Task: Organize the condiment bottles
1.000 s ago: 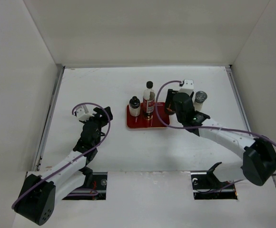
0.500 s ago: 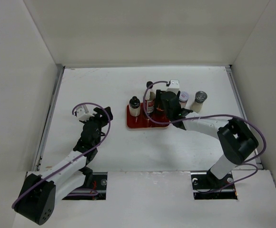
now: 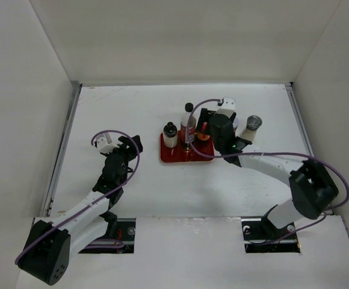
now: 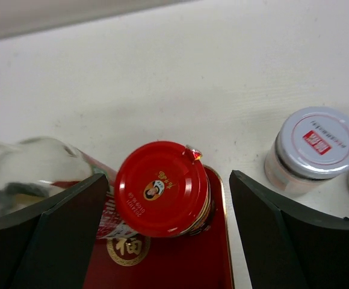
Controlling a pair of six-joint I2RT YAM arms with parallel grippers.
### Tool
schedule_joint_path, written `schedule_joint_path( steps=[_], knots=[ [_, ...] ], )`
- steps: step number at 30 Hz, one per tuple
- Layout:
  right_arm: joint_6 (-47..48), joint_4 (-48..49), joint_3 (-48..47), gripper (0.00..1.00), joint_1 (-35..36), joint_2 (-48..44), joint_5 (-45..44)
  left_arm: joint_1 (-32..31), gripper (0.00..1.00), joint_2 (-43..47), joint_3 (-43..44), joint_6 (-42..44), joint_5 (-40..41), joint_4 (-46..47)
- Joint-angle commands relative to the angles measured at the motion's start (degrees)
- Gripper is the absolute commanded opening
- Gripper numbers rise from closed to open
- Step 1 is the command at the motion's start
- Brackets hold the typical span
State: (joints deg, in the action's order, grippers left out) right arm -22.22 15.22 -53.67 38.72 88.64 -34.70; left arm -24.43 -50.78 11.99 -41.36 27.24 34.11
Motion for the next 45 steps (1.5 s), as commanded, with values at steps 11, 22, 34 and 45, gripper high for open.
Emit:
schedule_joint_path(
  steps=[11,22,34,45],
  knots=[
    [0.1,-7.4,5.1,1.00,-16.2,-15.4,-8.4,-0.2,0.69,1.7,0.0,-0.6,-1.0,2.5],
    [-0.4,-11.0,-0.4,1.00,-24.9,-5.9,2.1,-0.5,0.69,0.1,0.1,-0.6,-1.1,2.7],
    [-1.4,-10.6,-0.8,0.62,-27.3,-3.9,2.8,-0.1,0.69,0.5,0.1,-0.6,-1.1,2.6],
    [0.1,-13.3,6.9,0.53,-10.8,-24.5,-7.8,0.0,0.69,1.0,-0.2,-0.6,-0.9,2.6]
  ],
)
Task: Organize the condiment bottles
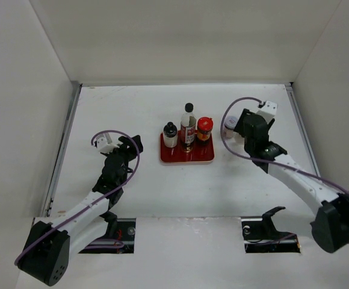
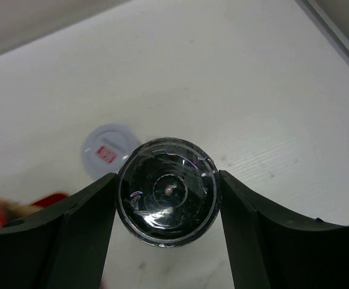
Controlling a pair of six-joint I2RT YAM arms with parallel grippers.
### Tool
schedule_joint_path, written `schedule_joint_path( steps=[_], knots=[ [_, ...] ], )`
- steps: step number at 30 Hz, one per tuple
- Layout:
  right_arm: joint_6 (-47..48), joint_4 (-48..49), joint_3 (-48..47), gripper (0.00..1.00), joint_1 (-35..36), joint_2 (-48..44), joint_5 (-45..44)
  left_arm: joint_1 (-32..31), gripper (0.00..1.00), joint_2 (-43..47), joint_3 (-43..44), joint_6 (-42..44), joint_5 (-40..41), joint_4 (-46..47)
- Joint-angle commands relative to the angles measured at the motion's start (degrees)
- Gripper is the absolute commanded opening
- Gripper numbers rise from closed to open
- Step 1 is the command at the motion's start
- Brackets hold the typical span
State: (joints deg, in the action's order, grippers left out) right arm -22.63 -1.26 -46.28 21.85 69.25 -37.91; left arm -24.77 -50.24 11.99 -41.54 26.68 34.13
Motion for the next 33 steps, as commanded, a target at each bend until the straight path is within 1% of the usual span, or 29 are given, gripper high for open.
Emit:
schedule_joint_path(
  steps=[1,3,7,9,11,14,21,24,27,29,30,33],
  knots=[
    [0.7,2.6,-0.5,0.53,9.2,-5.9,-5.7,0.5,0.69,0.4,-0.2,-0.6,-0.5,2.5],
    [0.7,1.0,-0.7,0.53,14.3,-6.9,-6.1,0.1,0.69,0.8,0.0,-0.6,-0.4,2.5],
    [-0.7,1.2,-2.4,0.52,22.6,-6.4,-3.2,0.7,0.69,0.9,-0.4,-0.6,-0.2,2.5],
    [-1.4,4.6,-3.9,0.52,26.0,-3.9,-1.0,0.3,0.69,0.9,-0.2,-0.6,-0.3,2.6],
    [-1.1,10.6,-5.0,0.51,28.2,0.0,1.7,0.0,0.69,0.7,-0.2,-0.6,0.0,2.8],
    [-0.6,16.6,-7.8,0.52,30.3,6.0,4.5,0.6,0.69,0.2,-0.2,-0.6,-0.5,2.6],
    [0.7,23.0,-12.3,0.52,32.3,17.5,5.6,0.7,0.69,0.8,-0.3,-0.6,-0.6,2.3],
    [1.3,24.5,-12.3,0.53,32.3,20.7,4.7,0.5,0.69,1.2,-0.4,-0.6,0.0,2.4],
    [1.6,23.8,-12.3,0.55,32.3,23.1,4.9,1.0,0.69,0.8,-0.3,-0.6,-0.6,2.3],
    [1.7,23.5,-12.2,0.58,32.3,24.3,4.7,0.6,0.69,0.8,-0.3,-0.6,-0.4,2.7],
    [1.5,23.3,-11.9,0.63,32.3,24.4,4.5,0.5,0.69,0.8,-0.3,-0.6,-0.2,2.7],
    [1.9,23.0,-11.6,0.80,32.3,24.5,4.7,1.1,0.69,0.1,-0.3,-0.6,-0.6,2.6]
  ],
)
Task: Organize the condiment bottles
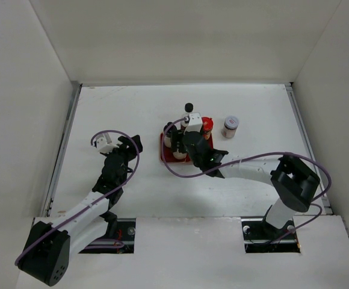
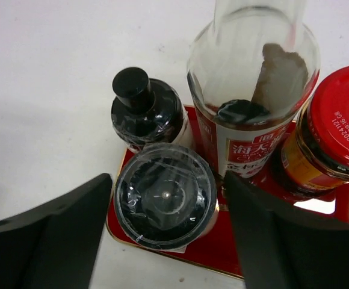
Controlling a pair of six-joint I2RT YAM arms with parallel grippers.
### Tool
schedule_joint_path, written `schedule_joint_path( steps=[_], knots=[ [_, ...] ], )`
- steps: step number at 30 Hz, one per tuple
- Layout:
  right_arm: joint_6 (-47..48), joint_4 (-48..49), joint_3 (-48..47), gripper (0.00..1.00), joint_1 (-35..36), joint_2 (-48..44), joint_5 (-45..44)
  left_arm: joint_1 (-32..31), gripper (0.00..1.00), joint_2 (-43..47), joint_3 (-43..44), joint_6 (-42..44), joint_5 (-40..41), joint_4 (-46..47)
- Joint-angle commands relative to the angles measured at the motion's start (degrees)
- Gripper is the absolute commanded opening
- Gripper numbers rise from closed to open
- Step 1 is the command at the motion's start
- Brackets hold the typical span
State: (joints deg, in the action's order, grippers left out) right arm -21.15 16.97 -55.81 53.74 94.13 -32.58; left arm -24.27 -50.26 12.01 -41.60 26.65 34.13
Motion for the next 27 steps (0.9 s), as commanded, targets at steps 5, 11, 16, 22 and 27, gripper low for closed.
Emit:
schedule_joint_path(
  steps=[5,11,16,22,27],
  knots=[
    [2.0,3.1,-0.4,0.96,1.0,-7.8,-1.7,0.8,0.69,0.8,-0.5,-0.5,-0.3,2.5],
    [1.8,3.0,8.7,0.75,-4.2,-23.6,-4.2,0.8,0.69,1.1,-0.5,-0.5,-0.2,2.4],
    [-2.4,-0.6,12.7,0.42,-18.6,-27.3,-6.2,0.0,0.69,0.3,-0.3,-0.6,-0.1,2.8],
    [-0.7,-8.7,3.3,0.93,-30.0,-14.5,-0.1,-0.3,0.69,0.3,-0.3,-0.5,-0.1,2.8],
    [-0.6,-13.5,-3.8,1.00,-33.4,-5.7,7.3,-0.2,0.69,1.3,-0.3,-0.5,-0.2,2.3]
  ],
)
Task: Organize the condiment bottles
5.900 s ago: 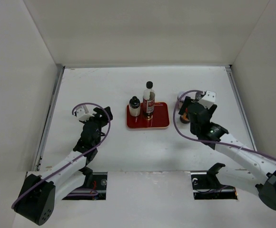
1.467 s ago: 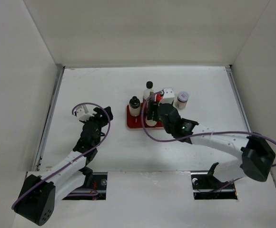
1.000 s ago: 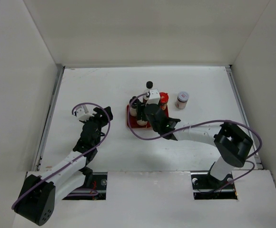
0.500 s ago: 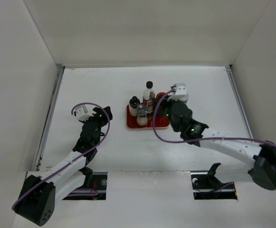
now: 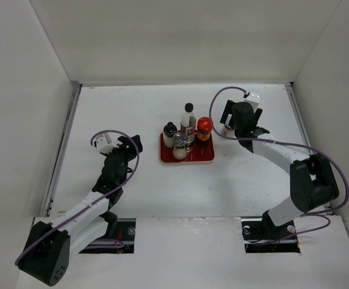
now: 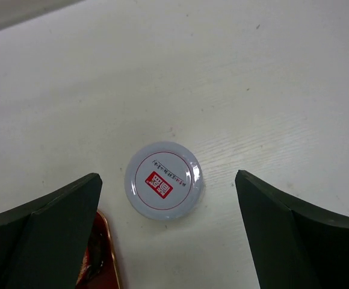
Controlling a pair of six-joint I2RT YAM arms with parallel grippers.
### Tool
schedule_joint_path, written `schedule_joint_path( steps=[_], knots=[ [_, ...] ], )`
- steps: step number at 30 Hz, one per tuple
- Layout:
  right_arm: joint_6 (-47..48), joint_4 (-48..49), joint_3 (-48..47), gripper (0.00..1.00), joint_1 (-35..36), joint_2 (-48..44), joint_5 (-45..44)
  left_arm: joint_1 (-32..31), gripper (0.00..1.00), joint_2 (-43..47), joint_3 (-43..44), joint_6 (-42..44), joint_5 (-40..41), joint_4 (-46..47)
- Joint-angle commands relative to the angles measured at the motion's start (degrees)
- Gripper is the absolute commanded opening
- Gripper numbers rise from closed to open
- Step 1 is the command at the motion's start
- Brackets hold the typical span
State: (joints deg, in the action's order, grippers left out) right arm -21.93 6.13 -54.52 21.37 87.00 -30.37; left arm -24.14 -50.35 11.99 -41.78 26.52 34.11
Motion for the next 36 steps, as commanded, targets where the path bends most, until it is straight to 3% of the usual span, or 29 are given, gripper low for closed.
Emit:
schedule_joint_path(
  steps=[1,5,13,18,19,23,30,36],
  knots=[
    [0.1,-2.6,-5.4,1.00,-1.2,2.4,5.3,-0.3,0.69,1.5,-0.3,-0.3,0.0,2.4],
    [-0.1,-2.4,-6.6,0.98,-2.0,5.7,7.2,0.0,0.69,0.7,-0.2,-0.4,-0.5,2.4],
    [-1.2,-3.1,-7.7,0.85,-2.8,9.5,7.7,-0.3,0.69,0.2,-0.2,-0.4,-0.2,2.8],
    [-1.3,-3.4,-6.8,0.59,-2.5,7.6,4.7,0.0,0.69,0.2,-0.2,-0.4,-0.5,2.7],
    [-1.4,-2.8,-5.6,0.58,-2.4,5.7,2.7,-0.2,0.69,0.2,-0.2,-0.4,-0.2,2.8],
    [-1.2,-1.2,-0.1,0.55,0.7,-3.6,-3.4,0.2,0.69,0.1,-0.3,-0.4,-0.5,2.7],
    [-3.1,-1.0,11.2,0.51,9.6,-19.1,-3.9,-0.2,0.69,-0.4,0.1,-0.5,-0.6,2.6],
    [-4.2,6.9,10.9,0.51,21.6,-17.1,-2.4,-0.6,0.72,-2.4,0.5,-0.5,-0.3,2.9]
  ],
)
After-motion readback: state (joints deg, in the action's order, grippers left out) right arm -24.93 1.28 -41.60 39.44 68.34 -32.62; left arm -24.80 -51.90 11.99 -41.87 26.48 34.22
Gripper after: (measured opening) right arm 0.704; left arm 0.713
